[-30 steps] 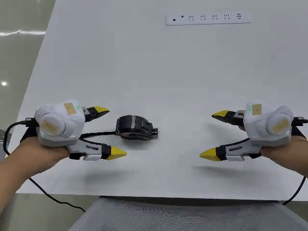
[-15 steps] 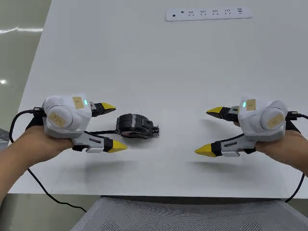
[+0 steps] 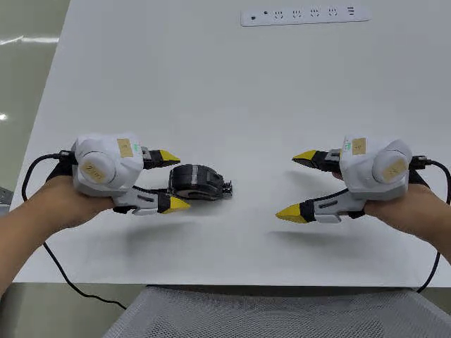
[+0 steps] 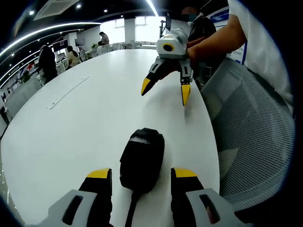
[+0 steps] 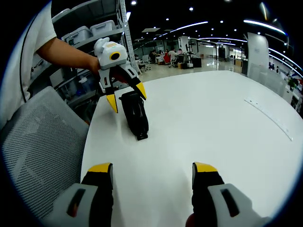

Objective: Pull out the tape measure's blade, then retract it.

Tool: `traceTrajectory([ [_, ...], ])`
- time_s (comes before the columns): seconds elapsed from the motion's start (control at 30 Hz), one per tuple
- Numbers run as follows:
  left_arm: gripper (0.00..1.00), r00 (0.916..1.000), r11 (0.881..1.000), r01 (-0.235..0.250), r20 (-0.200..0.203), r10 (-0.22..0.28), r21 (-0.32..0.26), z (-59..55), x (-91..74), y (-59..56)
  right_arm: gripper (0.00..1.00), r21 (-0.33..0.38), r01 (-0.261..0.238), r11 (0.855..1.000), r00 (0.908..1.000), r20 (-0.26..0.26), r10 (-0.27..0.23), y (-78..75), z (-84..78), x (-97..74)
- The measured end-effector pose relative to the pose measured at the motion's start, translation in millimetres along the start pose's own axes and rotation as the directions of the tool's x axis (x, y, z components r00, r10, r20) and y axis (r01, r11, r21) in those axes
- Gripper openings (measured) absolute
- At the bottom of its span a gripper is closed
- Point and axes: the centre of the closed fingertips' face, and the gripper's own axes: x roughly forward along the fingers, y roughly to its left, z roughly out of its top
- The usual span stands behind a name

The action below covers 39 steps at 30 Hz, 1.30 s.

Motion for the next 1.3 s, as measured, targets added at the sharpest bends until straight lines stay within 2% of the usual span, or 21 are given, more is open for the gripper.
traceTrajectory([
  [0.33, 0.39, 0.9999, 0.999, 0.009, -0.015, -0.008, 0.033, 0.0, 2.6, 1.2, 0.66, 0.001, -0.006, 1.0, 0.9997, 0.021, 0.006, 0.6, 8.1, 3.8],
  [0.8, 0.31, 0.9996, 0.999, 0.019, -0.023, -0.018, 0.045, -0.3, 7.5, 1.7, 0.64, -0.003, -0.014, 1.0, 0.9993, 0.035, 0.014, 1.0, 12.6, 7.9],
  [1.3, 0.3, 0.9978, 0.998, 0.047, -0.049, -0.045, 0.042, -1.3, 9.0, 1.2, 0.62, -0.015, -0.029, 0.999, 0.9984, 0.049, 0.029, 1.3, 19.7, 23.7],
])
